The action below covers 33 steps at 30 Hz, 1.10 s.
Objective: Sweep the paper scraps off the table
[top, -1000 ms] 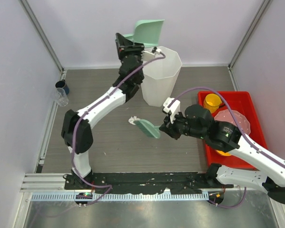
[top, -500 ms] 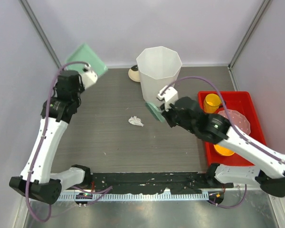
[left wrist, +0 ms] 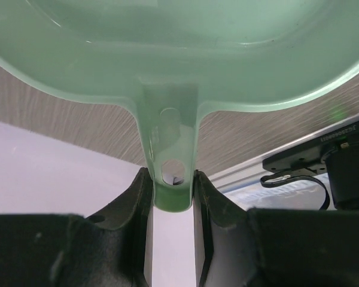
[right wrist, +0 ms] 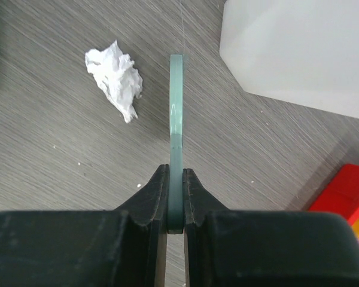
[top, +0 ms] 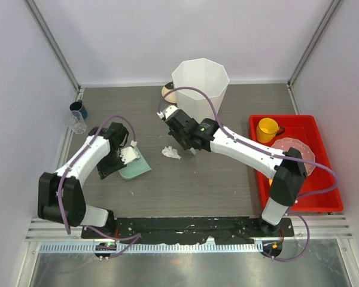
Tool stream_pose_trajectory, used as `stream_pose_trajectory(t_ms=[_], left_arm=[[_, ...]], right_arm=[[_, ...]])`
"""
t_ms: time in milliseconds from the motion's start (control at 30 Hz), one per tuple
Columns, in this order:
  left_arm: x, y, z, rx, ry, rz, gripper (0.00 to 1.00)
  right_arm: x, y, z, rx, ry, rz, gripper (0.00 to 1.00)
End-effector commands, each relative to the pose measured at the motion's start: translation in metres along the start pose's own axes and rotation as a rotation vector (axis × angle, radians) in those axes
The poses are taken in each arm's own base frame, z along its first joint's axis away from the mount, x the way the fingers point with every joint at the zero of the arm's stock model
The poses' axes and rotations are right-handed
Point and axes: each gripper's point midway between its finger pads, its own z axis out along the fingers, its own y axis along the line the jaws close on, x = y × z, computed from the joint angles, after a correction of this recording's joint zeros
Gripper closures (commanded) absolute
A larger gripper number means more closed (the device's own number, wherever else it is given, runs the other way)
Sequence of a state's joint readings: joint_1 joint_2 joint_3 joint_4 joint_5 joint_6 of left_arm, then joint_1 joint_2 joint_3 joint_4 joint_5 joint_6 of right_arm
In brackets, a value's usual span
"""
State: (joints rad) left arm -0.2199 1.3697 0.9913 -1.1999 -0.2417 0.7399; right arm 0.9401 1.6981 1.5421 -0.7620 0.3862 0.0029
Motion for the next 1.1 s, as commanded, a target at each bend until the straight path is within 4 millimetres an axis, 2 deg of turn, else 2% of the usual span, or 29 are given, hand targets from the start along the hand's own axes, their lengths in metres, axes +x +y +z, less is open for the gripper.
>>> stream_pose_trajectory(t_ms=[0,133,267,367,400,467,533,600,700,800,833,900,933,1033,1067], left_arm=[[-0.010,-0.012,0.007,0.127,0.007,-0.002,1.00],[-0.015,-0.015,0.019,0.169,0.060,0.015,1.00],[-0.026,-0.014,0.025,0.168,0.081,0.041,1.00],[-0.036,-0.014,0.030,0.172,0.095,0.052,1.00],[-0.038,-0.014,0.031,0.172,0.093,0.055,1.00],[-0.045,-0.014,0.034,0.163,0.090,0.063,1.00],[-0.047,-0.016,0.037,0.168,0.093,0.065,1.00],[-0.050,-0.017,0.039,0.169,0.091,0.068,1.00],[-0.052,-0.017,0.038,0.164,0.070,0.063,1.00],[-0.060,-0.019,0.034,0.171,0.002,0.043,1.00],[-0.064,-0.018,0.028,0.164,-0.037,0.033,1.00],[-0.072,-0.019,0.024,0.175,-0.101,-0.003,1.00],[-0.074,-0.017,0.019,0.168,-0.133,-0.019,1.00],[-0.076,-0.017,0.011,0.165,-0.174,-0.050,1.00],[-0.076,-0.015,0.008,0.155,-0.186,-0.061,1.00]], right_arm=[[-0.026,0.008,0.000,-0.043,-0.035,0.081,0.99],[-0.023,0.025,0.015,-0.086,0.009,0.118,0.99],[-0.039,0.047,0.018,-0.194,-0.030,0.177,0.99],[-0.054,0.071,0.019,-0.318,-0.059,0.206,0.99],[-0.058,0.087,0.014,-0.412,-0.061,0.221,0.99],[-0.076,0.105,0.011,-0.516,-0.113,0.255,0.99],[-0.095,0.124,-0.002,-0.648,-0.162,0.303,0.99],[-0.108,0.129,-0.013,-0.700,-0.200,0.333,0.99],[-0.124,0.115,-0.025,-0.660,-0.275,0.345,0.99],[-0.124,0.088,-0.026,-0.523,-0.303,0.342,0.99],[-0.123,0.074,-0.035,-0.472,-0.318,0.329,0.99],[-0.123,0.048,-0.041,-0.348,-0.347,0.331,0.99],[-0.127,0.034,-0.060,-0.317,-0.388,0.337,0.99],[-0.126,0.003,-0.082,-0.201,-0.452,0.301,0.99],[-0.122,-0.011,-0.099,-0.166,-0.492,0.269,0.99]])
